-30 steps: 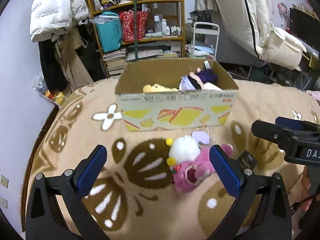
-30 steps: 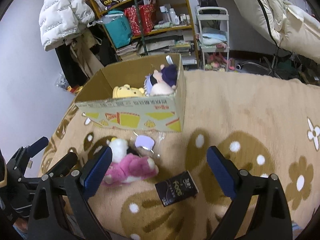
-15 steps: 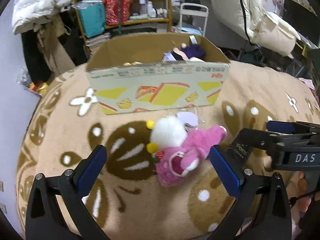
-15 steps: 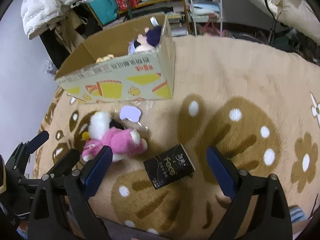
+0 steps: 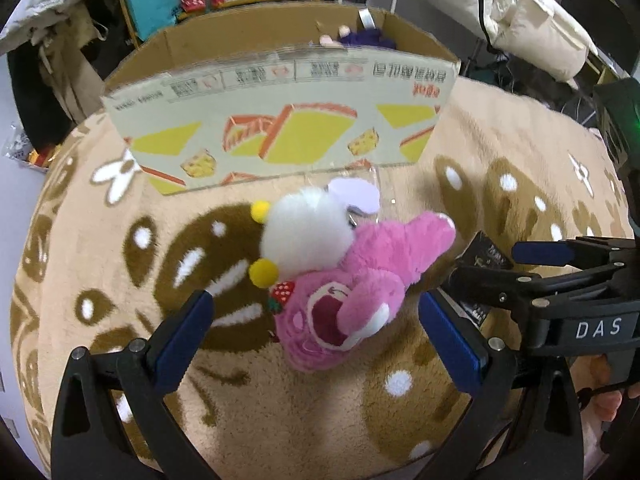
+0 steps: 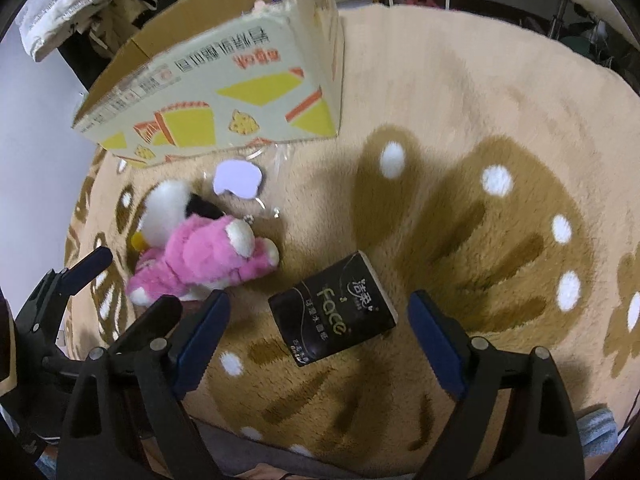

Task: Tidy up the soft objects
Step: 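Grasp pink bear plush with left gripper while right gripper grasps black Face tissue pack, then lift pink bear plush with left gripper while right gripper lifts black pack toward box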

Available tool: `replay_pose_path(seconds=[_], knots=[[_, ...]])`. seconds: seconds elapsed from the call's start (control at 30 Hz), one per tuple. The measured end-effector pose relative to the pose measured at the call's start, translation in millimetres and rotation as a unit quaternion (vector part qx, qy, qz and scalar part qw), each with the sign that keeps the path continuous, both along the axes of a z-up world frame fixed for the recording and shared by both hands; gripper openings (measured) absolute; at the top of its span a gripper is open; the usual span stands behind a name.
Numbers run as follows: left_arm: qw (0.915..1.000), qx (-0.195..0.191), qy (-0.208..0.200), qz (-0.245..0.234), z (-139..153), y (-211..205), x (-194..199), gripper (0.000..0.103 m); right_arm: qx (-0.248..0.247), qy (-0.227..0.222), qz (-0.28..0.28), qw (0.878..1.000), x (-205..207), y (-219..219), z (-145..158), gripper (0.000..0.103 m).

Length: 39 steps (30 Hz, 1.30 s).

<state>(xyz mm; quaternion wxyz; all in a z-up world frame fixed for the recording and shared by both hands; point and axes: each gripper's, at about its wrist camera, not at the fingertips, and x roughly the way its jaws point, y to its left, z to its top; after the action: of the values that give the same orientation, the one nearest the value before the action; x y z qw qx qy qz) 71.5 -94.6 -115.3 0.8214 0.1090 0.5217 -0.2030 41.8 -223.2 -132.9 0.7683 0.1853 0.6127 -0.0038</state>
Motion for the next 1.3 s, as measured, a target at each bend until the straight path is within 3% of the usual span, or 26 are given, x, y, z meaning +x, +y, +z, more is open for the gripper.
replay_pose_path(seconds=[0.23,0.47,0.57,0.7,0.77,0.93,1.3], knots=[[0.9997,0.018,0.014,-0.003,-18.3,-6.0,7.7,0.101,0.015,0.031,0.001,0.999,4.8,1.3,-14.7,0.086],[0.9996,0.017,0.018,-0.008,-25.2,-8.2,10.9,0.098,0.014,0.037,0.010,0.999,5.0,3.7,-16.1,0.085],[0.9995,0.015,0.019,-0.020,-26.9,-9.9,10.1,0.090,0.012,0.048,0.011,0.999,6.9,1.5,-20.4,0.085],[0.9990,0.000,0.031,-0.032,-30.3,-10.3,5.6,0.071,0.009,0.060,0.009,0.998,10.9,5.0,-27.4,0.084],[0.9990,-0.003,0.032,-0.033,-30.6,-9.8,4.6,0.070,0.005,0.060,0.007,0.998,10.5,5.6,-27.7,0.078],[0.9991,-0.004,0.028,-0.031,-26.5,-6.9,1.8,0.067,0.004,0.046,0.003,0.999,9.3,2.9,-23.3,0.076],[0.9998,0.014,0.011,-0.003,-5.5,10.3,-11.3,0.067,-0.006,-0.045,0.005,0.999,-3.7,-5.3,14.2,0.075]])
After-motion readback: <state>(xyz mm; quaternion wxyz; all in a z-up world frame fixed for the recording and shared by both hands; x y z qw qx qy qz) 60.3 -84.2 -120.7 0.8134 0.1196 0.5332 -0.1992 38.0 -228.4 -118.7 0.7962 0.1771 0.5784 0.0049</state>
